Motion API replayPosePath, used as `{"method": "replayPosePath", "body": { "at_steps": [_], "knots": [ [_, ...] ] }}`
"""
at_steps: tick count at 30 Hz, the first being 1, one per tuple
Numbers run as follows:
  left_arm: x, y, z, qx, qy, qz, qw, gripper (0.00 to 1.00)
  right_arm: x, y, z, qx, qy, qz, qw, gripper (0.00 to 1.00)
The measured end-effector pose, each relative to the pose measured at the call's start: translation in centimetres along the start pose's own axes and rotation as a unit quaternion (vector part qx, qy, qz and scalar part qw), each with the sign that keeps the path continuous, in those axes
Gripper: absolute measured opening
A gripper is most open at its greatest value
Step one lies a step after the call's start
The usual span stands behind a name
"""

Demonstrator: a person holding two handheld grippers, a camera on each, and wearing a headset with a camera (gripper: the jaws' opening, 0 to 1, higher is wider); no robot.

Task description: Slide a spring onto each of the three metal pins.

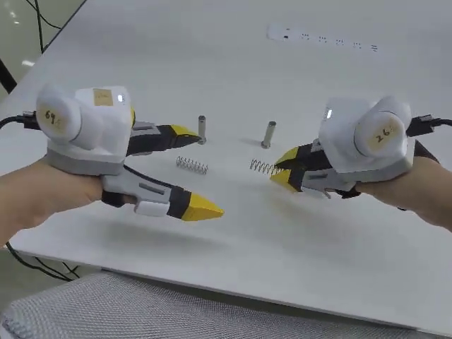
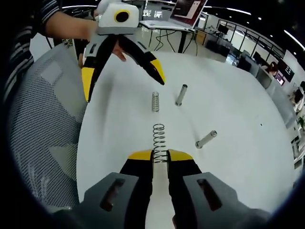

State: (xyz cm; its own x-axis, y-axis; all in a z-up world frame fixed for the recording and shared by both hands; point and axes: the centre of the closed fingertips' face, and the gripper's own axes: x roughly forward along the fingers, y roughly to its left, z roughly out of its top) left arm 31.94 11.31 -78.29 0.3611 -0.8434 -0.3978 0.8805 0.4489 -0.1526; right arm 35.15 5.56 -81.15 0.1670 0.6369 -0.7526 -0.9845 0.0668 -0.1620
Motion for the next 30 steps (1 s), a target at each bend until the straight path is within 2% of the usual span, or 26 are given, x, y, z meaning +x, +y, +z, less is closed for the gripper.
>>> {"method": "replayPosePath", "body": {
  "at_steps": [5,7,10,14,22,30],
  "knots": [
    [1.2,-0.2,0.0,0.013,0.007,-0.014,0.9998,0.73,-0.7,0.8,0.2,-0.028,-0.001,0.006,0.9996,0.12],
    [1.5,-0.2,0.3,0.014,0.003,-0.018,0.9997,0.71,-0.9,1.0,0.3,-0.041,-0.003,0.006,0.9991,0.12],
    [1.9,-0.2,0.8,0.010,-0.008,-0.024,0.9996,0.67,-1.3,1.2,0.6,-0.043,-0.011,0.005,0.9990,0.12],
    [2.4,-0.5,1.1,0.013,-0.014,-0.043,0.9989,0.58,-1.6,1.4,0.6,-0.057,-0.014,0.004,0.9983,0.12],
    [3.2,-0.5,2.9,-0.005,-0.051,-0.068,0.9964,0.41,-2.3,1.9,1.2,-0.059,-0.028,0.008,0.9978,0.12],
    [3.9,-1.4,2.9,-0.001,-0.046,-0.092,0.9947,0.30,-2.7,1.7,1.6,-0.055,-0.038,0.006,0.9978,0.12]
  ]
}}
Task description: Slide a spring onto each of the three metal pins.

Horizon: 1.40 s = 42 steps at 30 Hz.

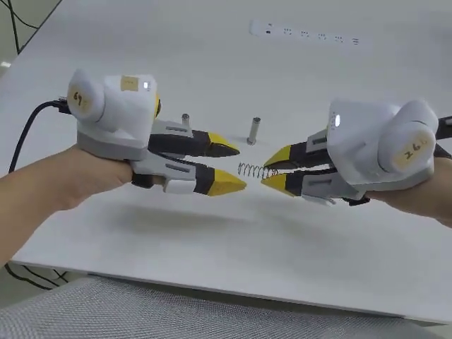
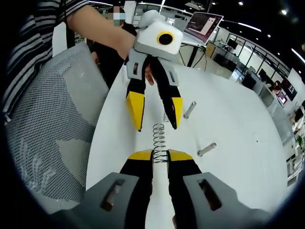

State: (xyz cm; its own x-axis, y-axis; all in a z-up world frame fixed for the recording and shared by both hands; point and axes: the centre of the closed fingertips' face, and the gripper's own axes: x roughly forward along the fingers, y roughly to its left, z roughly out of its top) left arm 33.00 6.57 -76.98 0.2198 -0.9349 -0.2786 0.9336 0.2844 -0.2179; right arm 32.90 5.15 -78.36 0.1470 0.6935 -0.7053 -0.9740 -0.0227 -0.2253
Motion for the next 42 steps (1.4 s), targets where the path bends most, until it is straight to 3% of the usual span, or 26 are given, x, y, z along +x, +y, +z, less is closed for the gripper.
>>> {"method": "replayPosePath", "body": {
  "at_steps": [3,28,42],
  "knots": [
    [0.3,-0.2,0.3,-0.004,-0.007,-0.007,0.9999,0.28,-0.1,0.1,0.1,-0.001,0.000,0.001,1.0000,0.12],
    [0.8,-1.0,0.3,0.008,0.000,-0.024,0.9997,0.10,-0.2,0.9,1.1,-0.005,-0.011,0.009,0.9999,0.12],
    [0.6,-1.5,0.4,0.020,-0.003,-0.024,0.9995,0.08,-0.2,1.1,1.1,0.005,-0.019,0.009,0.9998,0.12]
  ]
}}
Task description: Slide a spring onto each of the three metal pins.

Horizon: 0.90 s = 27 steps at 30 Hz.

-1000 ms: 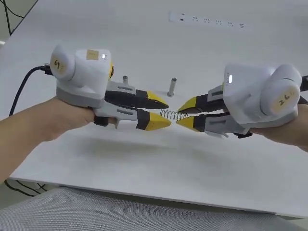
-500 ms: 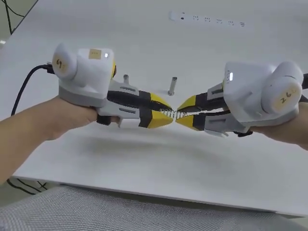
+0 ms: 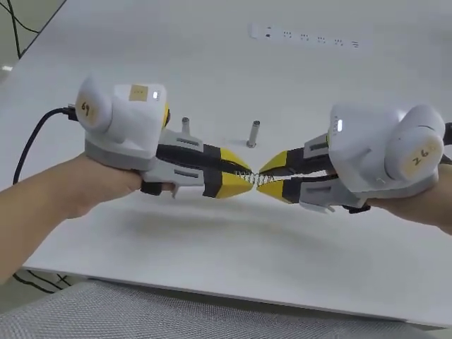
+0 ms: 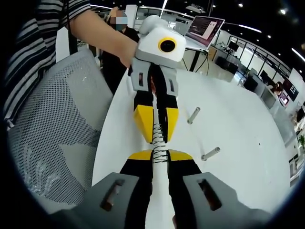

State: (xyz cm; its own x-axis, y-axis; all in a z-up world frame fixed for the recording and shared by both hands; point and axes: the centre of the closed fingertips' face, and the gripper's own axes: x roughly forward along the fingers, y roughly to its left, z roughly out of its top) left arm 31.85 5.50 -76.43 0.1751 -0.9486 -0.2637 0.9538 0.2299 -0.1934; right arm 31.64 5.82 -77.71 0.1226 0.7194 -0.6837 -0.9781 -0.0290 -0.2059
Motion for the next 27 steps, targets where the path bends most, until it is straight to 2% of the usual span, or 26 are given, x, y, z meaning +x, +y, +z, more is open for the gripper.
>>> {"method": "replayPosePath", "body": {
  "at_steps": [9,15,21,27],
  "knots": [
    [0.0,-0.3,-0.1,0.003,0.009,-0.010,0.9999,0.08,0.1,0.1,0.0,0.004,-0.004,0.001,1.0000,0.13],
    [-0.1,-0.2,-0.1,0.003,0.013,-0.013,0.9998,0.08,-0.4,-0.3,-0.3,0.042,-0.012,-0.005,0.9990,0.15],
    [-0.3,-0.3,-0.2,-0.001,0.014,-0.016,0.9998,0.08,-0.7,0.1,-1.3,0.033,-0.001,-0.004,0.9994,0.16],
    [0.0,-0.8,-0.2,0.001,0.020,-0.022,0.9996,0.08,-0.5,0.3,-0.6,0.017,-0.006,-0.004,0.9998,0.17]
  ]
}}
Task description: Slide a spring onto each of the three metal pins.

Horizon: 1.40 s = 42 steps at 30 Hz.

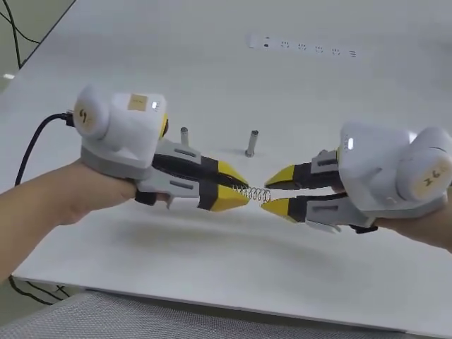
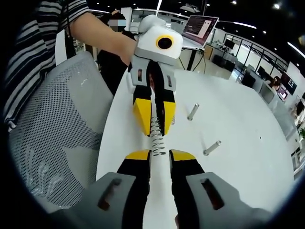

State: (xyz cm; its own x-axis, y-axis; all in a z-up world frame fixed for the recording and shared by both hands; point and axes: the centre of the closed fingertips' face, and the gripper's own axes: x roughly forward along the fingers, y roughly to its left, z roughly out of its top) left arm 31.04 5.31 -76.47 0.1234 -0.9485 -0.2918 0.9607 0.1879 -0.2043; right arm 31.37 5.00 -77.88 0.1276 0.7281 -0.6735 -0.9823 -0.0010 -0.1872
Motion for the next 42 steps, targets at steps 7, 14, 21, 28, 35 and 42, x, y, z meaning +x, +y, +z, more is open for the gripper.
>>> {"method": "replayPosePath", "body": {
  "at_steps": [7,14,21,28,35,42],
  "knots": [
    [-0.2,0.0,0.1,0.000,0.001,0.000,1.0000,0.08,0.1,0.2,0.1,-0.032,0.009,0.002,0.9994,0.12],
    [-0.4,0.3,-0.3,-0.002,0.007,0.005,1.0000,0.08,-0.3,-0.1,0.9,-0.070,0.012,-0.006,0.9975,0.11],
    [-0.2,0.2,-0.9,0.003,0.015,0.005,0.9999,0.08,-0.6,0.1,1.6,-0.097,0.015,0.005,0.9951,0.11],
    [-0.3,0.2,-0.9,0.004,0.015,0.005,0.9999,0.08,-0.8,0.2,2.5,-0.097,0.001,0.014,0.9952,0.11],
    [-0.3,0.3,-1.0,0.006,0.016,0.007,0.9998,0.08,-0.8,0.0,3.6,-0.068,-0.029,0.018,0.9971,0.12],
    [-0.1,0.2,-1.1,0.007,0.018,0.004,0.9998,0.08,-0.8,0.1,4.8,-0.030,-0.069,0.017,0.9971,0.12]
  ]
}}
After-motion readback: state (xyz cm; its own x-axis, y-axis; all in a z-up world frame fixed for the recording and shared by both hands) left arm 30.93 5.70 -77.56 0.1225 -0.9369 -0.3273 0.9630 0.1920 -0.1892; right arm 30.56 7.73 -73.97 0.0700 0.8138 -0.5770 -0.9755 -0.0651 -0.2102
